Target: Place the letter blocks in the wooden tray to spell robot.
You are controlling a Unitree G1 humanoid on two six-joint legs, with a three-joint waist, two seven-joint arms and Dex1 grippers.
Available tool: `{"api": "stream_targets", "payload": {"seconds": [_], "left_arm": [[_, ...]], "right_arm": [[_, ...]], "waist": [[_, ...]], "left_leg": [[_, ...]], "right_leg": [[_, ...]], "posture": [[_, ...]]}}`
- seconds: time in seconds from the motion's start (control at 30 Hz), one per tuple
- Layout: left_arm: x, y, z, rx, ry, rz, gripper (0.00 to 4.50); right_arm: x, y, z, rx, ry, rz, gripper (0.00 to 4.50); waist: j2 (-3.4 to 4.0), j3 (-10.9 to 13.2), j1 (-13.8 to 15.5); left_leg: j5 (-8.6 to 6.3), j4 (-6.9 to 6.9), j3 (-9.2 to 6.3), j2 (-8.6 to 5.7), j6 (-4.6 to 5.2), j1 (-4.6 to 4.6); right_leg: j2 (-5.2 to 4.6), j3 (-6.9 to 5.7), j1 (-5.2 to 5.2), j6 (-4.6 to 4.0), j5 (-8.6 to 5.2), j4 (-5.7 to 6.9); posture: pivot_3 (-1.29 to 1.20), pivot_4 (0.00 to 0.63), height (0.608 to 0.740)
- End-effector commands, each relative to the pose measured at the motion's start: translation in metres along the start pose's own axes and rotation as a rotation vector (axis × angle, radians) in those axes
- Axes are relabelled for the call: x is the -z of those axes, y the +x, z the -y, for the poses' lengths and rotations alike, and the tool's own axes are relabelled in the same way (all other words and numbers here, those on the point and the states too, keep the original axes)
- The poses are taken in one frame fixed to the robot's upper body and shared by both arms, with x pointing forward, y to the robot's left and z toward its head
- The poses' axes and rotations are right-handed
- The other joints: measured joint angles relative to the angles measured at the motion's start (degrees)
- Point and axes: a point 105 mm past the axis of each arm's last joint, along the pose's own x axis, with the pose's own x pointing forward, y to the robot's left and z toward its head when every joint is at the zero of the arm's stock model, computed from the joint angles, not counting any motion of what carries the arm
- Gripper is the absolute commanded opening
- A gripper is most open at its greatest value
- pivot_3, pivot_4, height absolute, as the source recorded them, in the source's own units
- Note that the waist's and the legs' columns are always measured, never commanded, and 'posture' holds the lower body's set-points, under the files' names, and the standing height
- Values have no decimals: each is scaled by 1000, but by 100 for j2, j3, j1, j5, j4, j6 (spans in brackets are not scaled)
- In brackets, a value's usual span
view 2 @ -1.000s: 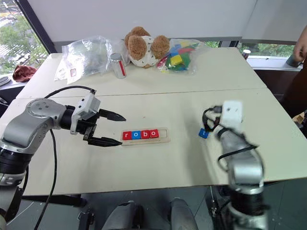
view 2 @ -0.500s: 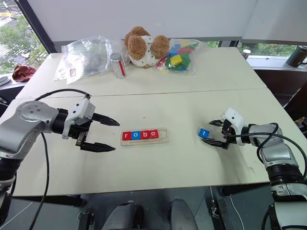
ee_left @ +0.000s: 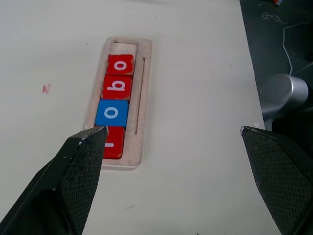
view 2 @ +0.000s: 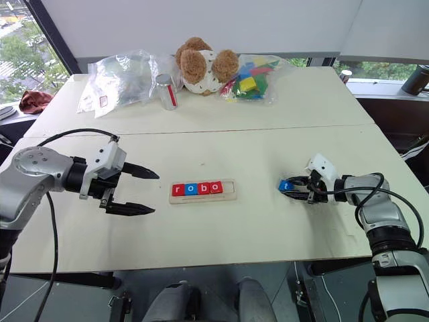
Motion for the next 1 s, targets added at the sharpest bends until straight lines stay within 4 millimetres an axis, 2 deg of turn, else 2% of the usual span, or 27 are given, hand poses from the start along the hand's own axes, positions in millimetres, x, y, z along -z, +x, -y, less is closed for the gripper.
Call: {"api": "stream_targets", "payload": {"seconds": [0.03,0.2,0.3,0.37,0.53,0.77,1.0], "left_arm": [[-2,-9,-3,-28,35,-17,4500],[1,-9,-6,-32,45,-41,4500],[0,-7,-4,-28,47,-30,4500],[0,-6,-2,-32,40,-22,4500],[3,-6,3,-51,20,-14,4500],[4,-6,10,-71,-8,6,4500],[3,-4,10,-79,-17,19,4500]], "right_arm": [[-25,6,1,-25,-31,51,1143],[-88,34,-14,-210,-187,110,1143],[-105,55,-22,-282,-245,115,1143],[-105,67,-27,-320,-263,104,1143],[-101,82,-37,-392,-299,70,1143],[-94,88,-39,-418,-372,37,1143],[-94,96,-40,-423,-368,40,1143]], "waist": [[0,0,-4],[4,2,-62],[3,2,-26],[1,0,22],[1,1,35],[0,1,-14],[0,1,-19]], "left_leg": [[0,0,0,0,0,0],[0,-2,3,1,-1,-1],[0,-4,1,4,-1,-1],[0,-4,-4,3,-2,-6],[0,-3,-14,-25,-3,-20],[0,-3,-10,-25,-4,-18],[3,-2,-9,-24,-9,-15]], "right_leg": [[0,0,0,0,0,1],[4,5,-17,0,0,13],[7,3,-21,0,0,16],[6,3,-21,0,0,13],[-26,3,-22,0,0,7],[-27,0,-23,0,0,6],[-25,1,-23,0,0,9]], "posture": [[0,150,740],[0,150,740],[0,150,740],[0,150,740],[0,150,740],[0,150,740],[0,150,740]]}}
